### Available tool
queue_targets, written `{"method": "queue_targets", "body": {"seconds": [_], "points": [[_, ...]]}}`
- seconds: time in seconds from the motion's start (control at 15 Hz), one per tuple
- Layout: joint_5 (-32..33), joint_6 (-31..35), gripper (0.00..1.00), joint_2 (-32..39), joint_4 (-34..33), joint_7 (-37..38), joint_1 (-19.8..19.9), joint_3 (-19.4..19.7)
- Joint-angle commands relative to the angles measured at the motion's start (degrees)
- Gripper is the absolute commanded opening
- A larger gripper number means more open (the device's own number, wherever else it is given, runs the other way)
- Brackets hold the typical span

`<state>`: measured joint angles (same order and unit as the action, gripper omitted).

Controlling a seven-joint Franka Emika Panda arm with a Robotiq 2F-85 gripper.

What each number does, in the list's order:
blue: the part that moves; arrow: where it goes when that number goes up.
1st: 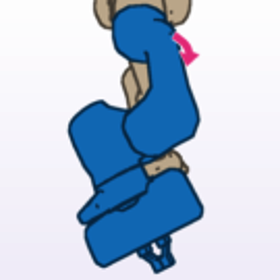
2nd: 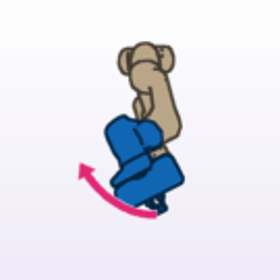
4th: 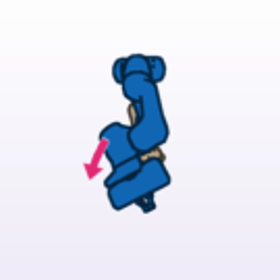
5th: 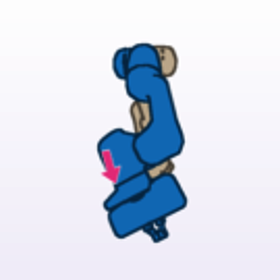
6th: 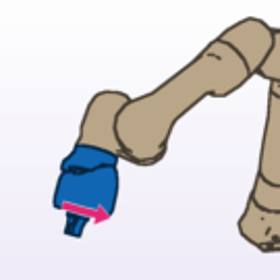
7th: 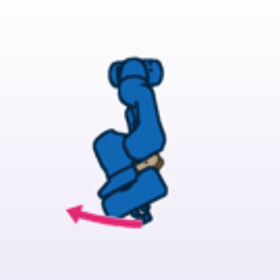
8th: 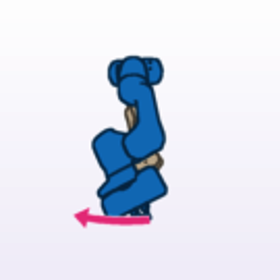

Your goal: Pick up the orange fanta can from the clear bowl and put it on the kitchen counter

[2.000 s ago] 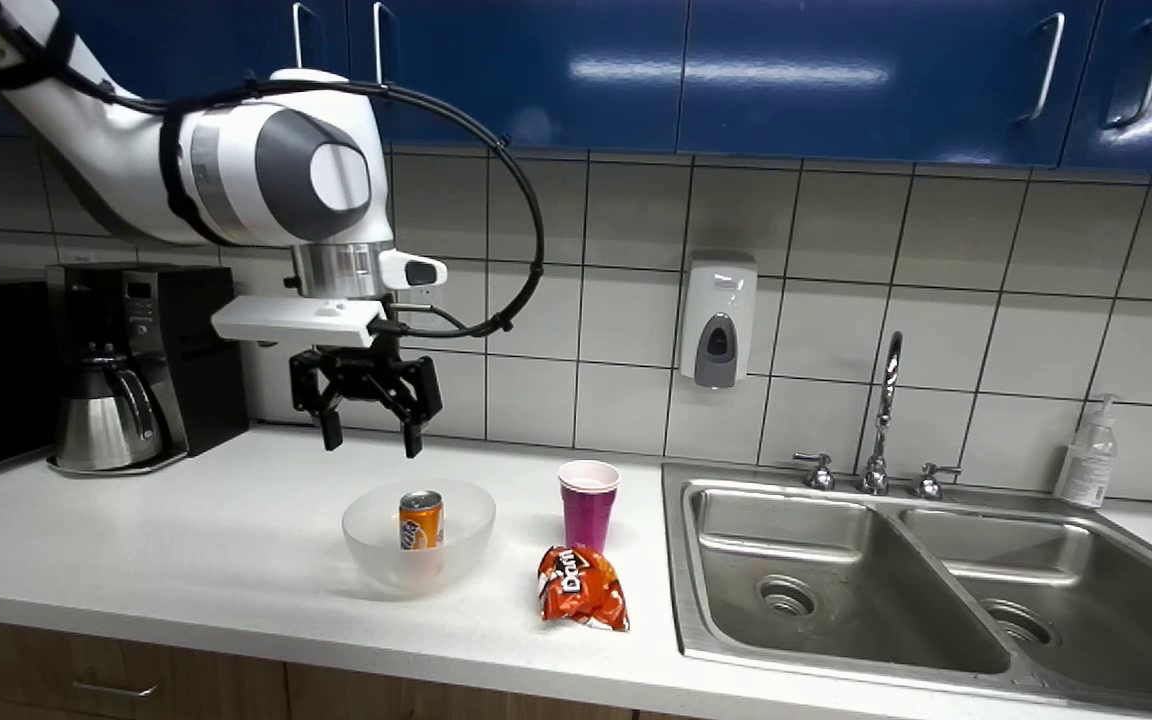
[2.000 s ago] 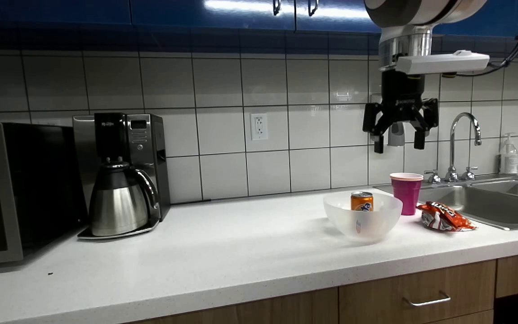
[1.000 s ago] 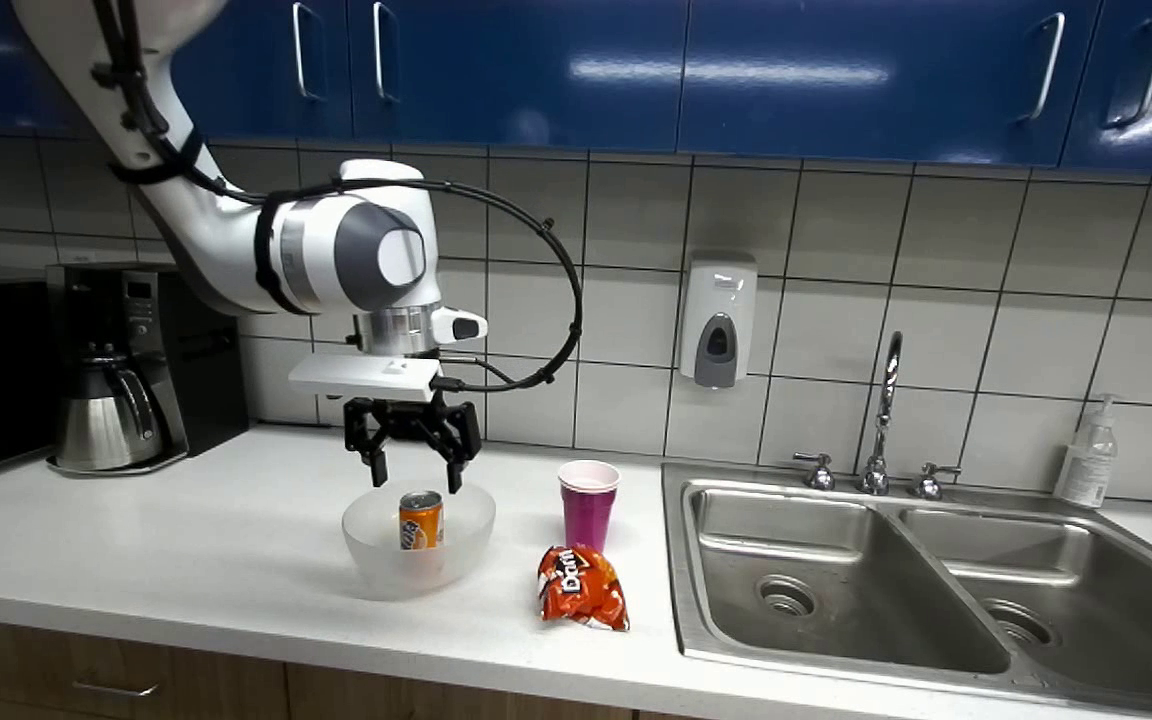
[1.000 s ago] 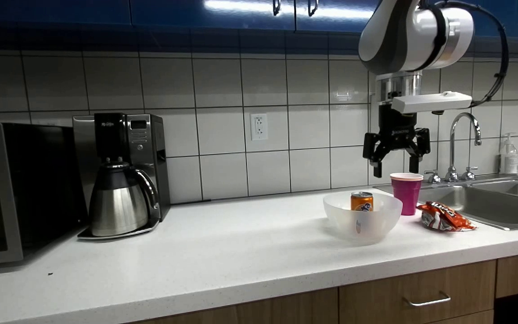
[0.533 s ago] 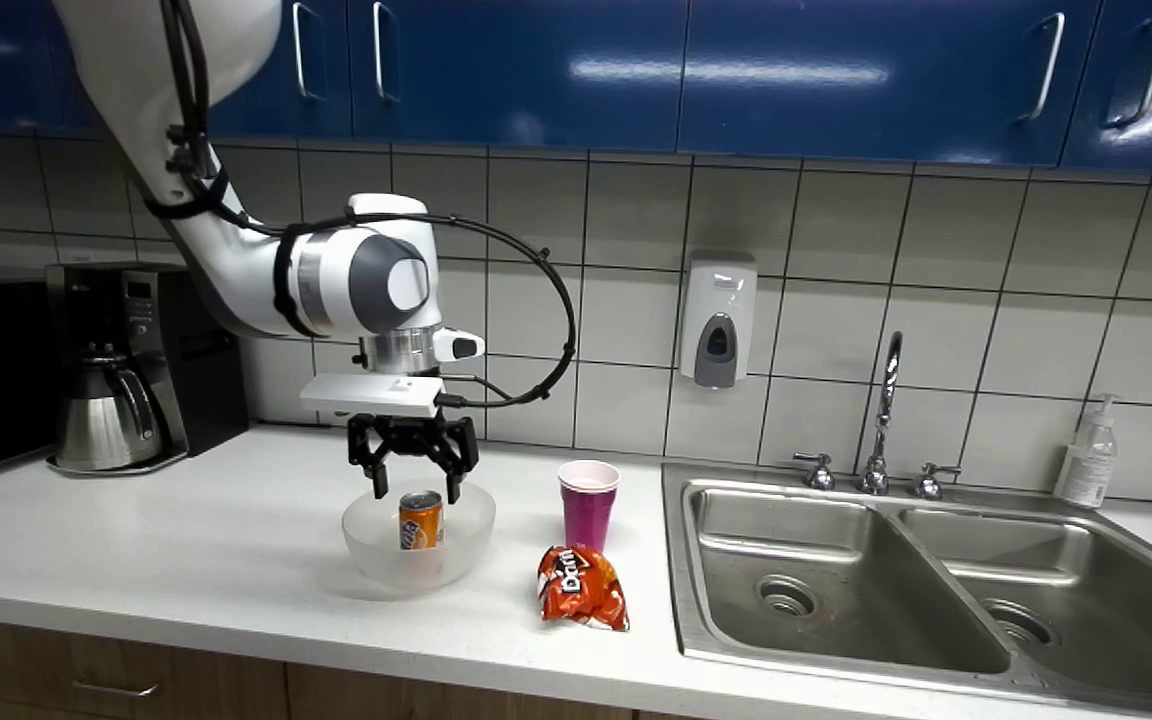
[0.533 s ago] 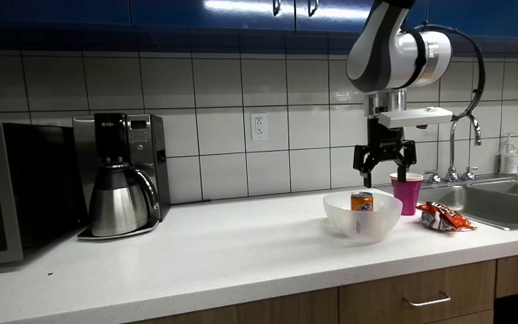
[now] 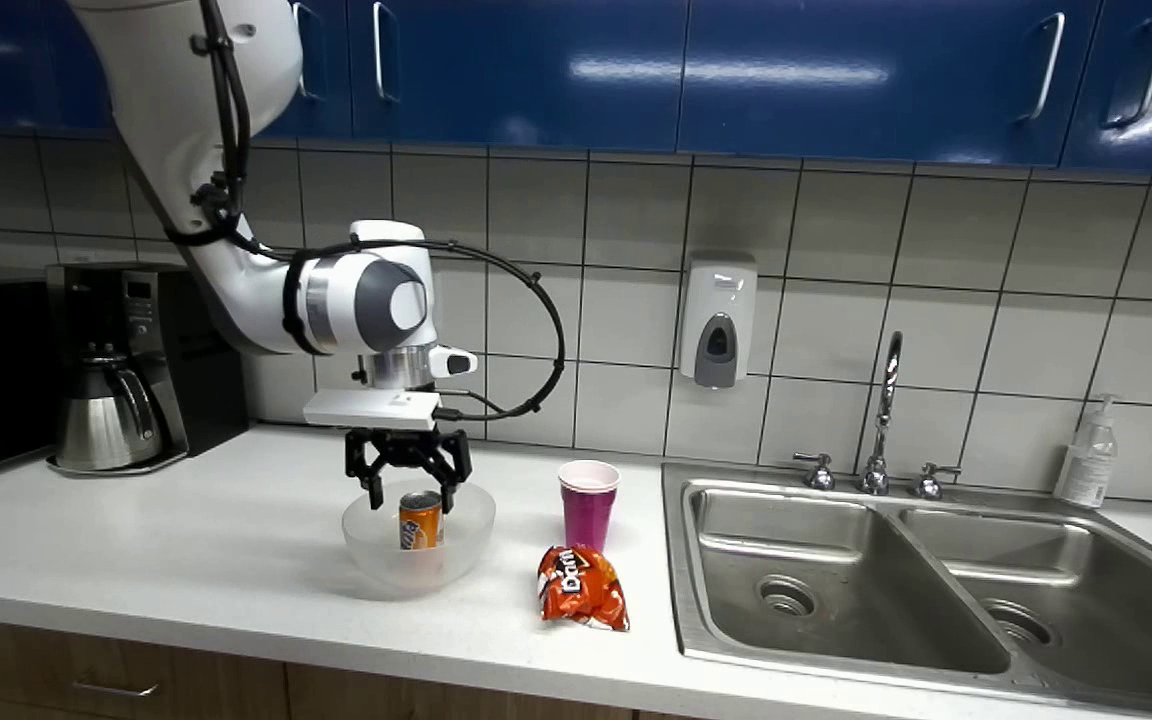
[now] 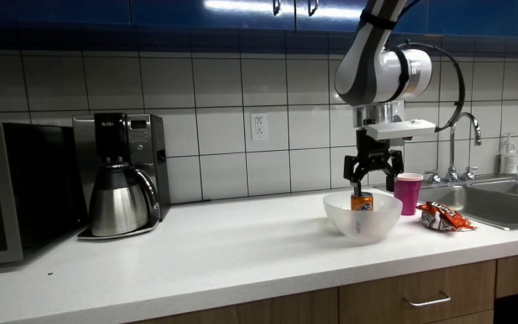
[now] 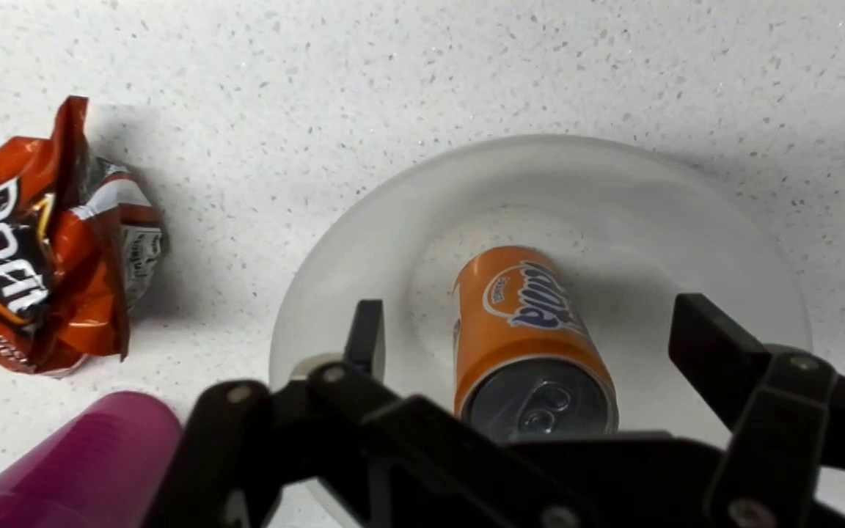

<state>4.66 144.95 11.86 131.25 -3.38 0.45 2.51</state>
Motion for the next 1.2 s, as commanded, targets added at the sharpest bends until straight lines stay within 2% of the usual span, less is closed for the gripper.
{"method": "queue_targets", "body": {"seconds": [0.0, 1.13], "points": [[0.2, 0.4, 1.0, 2.9, -2.2, 0.8, 0.0, -0.4], [1.2, 0.8, 1.0, 11.4, -8.9, 1.2, -0.5, 0.2]]}}
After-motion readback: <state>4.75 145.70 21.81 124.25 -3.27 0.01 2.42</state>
